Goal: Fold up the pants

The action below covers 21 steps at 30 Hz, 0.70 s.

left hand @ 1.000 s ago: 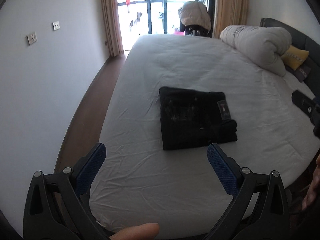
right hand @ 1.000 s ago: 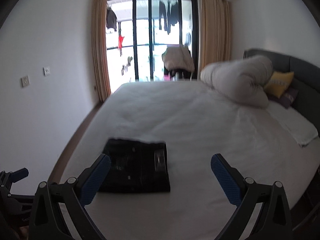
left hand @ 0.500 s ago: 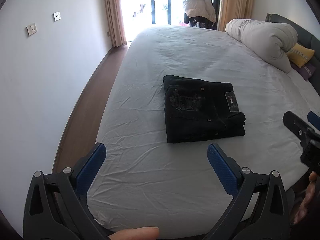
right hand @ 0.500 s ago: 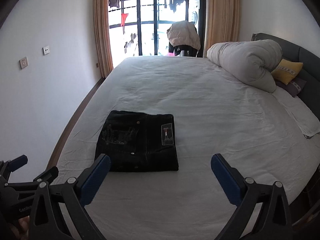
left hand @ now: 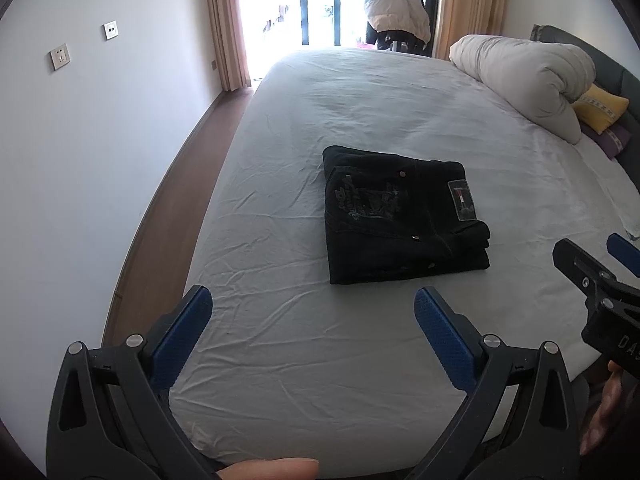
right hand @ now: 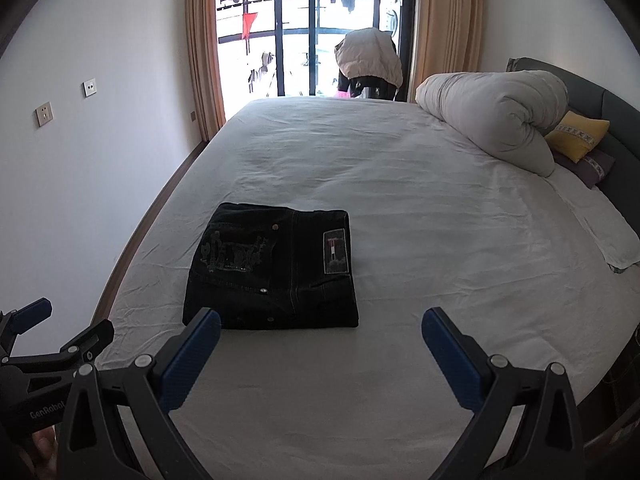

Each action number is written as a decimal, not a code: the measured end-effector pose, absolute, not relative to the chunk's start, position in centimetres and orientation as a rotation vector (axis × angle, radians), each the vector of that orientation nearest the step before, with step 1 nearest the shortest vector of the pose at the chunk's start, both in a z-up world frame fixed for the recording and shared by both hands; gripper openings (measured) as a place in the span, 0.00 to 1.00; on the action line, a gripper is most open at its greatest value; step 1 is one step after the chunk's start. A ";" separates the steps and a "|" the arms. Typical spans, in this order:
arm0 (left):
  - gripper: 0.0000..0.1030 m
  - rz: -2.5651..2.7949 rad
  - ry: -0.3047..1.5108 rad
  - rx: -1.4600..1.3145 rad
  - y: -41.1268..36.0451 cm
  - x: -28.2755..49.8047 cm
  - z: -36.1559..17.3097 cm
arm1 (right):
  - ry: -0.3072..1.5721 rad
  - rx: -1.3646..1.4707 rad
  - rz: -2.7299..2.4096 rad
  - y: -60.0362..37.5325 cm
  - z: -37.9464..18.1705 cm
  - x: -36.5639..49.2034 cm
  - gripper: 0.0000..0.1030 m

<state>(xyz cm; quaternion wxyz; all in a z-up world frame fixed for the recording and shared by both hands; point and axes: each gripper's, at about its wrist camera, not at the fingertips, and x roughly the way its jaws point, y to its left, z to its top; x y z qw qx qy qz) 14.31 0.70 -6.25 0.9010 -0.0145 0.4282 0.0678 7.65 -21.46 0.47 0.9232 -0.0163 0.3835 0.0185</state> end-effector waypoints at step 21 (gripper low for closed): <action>1.00 0.134 0.897 -0.036 0.5 14.4 -6.6 | 0.810 -0.041 0.052 -21.6 0.1 7.5 1.00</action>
